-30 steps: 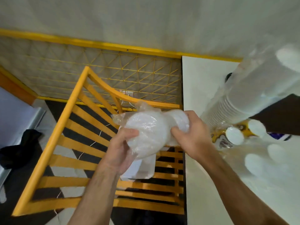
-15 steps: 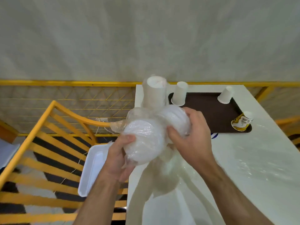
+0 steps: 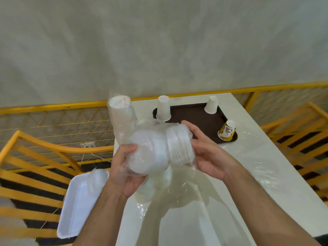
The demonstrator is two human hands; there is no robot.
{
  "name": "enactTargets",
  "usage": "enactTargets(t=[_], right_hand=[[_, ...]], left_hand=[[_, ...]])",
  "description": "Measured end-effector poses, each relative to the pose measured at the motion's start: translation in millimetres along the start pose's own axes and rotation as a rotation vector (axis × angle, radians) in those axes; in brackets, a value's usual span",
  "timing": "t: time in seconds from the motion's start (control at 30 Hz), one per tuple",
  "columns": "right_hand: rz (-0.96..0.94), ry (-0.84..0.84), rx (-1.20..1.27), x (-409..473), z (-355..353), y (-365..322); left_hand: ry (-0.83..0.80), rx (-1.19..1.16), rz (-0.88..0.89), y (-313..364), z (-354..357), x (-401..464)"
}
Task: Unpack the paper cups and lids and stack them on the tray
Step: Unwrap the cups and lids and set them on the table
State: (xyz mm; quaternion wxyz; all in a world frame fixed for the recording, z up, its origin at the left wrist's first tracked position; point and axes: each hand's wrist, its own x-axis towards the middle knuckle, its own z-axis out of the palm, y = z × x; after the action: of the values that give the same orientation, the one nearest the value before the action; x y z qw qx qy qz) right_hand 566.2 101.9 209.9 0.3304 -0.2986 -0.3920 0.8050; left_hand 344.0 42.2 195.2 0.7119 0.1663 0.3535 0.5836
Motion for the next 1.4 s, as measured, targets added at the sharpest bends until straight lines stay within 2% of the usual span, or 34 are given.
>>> enactTargets(t=[0.07,0.17,0.27,0.4,0.57,0.67,0.8,1.07,1.27,1.4], right_hand=[[-0.003,-0.051,-0.063,4,-10,-6],[-0.01,-0.042,-0.016,8,-19,-15],[-0.035,0.066,-0.001,9,-32,-25],[0.009,0.237,0.094,5,-62,-31],[-0.035,0.338,0.21,-4,-104,-28],[-0.043,0.361,0.253,-11,-137,-31],[0.035,0.41,0.271,-33,-186,-44],[0.118,0.474,0.172,-83,-295,-65],[0.119,0.703,0.168,-100,-349,-70],[0.13,0.671,0.306,-104,-384,-66]], left_hand=[[-0.054,-0.014,-0.011,2,8,12],[-0.082,-0.036,-0.029,1,22,30],[-0.117,0.005,-0.048,-2,33,46],[-0.098,-0.067,-0.056,-10,46,69],[-0.052,-0.039,-0.103,-33,72,99],[0.012,0.09,-0.105,-59,95,116],[0.069,0.216,-0.114,-109,130,140],[0.066,0.449,-0.365,-215,175,187],[0.165,0.256,-0.414,-278,203,213],[0.206,0.262,-0.405,-304,220,238]])
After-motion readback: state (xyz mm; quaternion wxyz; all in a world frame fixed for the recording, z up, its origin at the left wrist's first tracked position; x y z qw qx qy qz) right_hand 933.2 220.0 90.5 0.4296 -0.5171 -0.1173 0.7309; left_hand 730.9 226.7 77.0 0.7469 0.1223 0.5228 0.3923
